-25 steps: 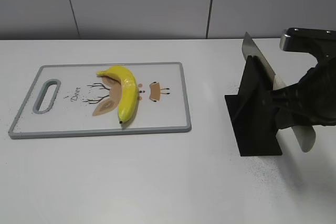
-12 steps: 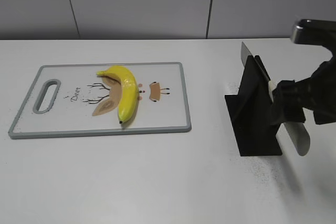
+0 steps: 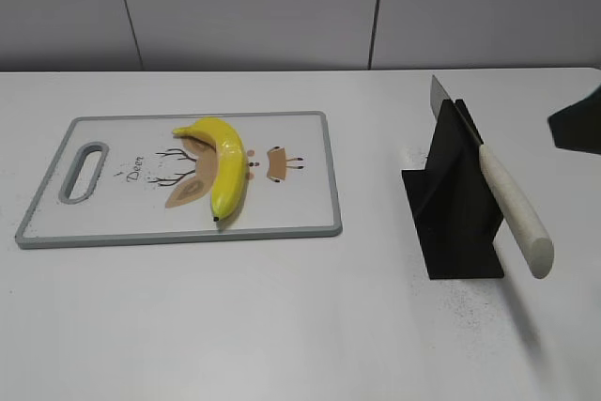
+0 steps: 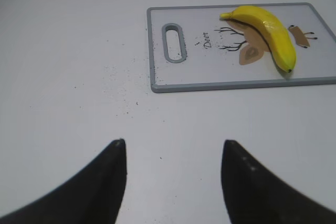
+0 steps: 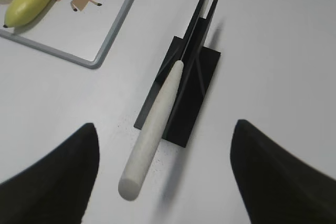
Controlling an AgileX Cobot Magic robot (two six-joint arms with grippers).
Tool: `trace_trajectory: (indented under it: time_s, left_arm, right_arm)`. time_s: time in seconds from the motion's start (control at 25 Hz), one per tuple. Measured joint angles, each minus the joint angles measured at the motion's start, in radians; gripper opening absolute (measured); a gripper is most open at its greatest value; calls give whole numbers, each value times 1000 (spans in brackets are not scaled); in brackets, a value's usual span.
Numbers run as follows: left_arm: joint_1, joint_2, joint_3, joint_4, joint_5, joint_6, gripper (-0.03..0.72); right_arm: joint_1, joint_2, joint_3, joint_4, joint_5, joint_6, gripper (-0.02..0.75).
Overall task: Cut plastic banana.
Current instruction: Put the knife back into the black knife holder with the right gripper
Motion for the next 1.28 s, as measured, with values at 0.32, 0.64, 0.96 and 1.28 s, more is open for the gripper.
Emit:
trace_trajectory:
  time_s: [0.32,0.64,0.96,1.28]
  left_arm:
    - [0,0,0,0,0,0,560]
    - [0,0,0,0,0,0,560]
    - [0,0,0,0,0,0,560]
    - [0,0,0,0,0,0,560]
  right_arm:
    - [0,-262,153,32,132,-70,580]
    - [0,-580,279,58,256,-73,576]
    - [0,-790,307,58,316,-73,575]
    - [0,-944,308,59,319,-73,574]
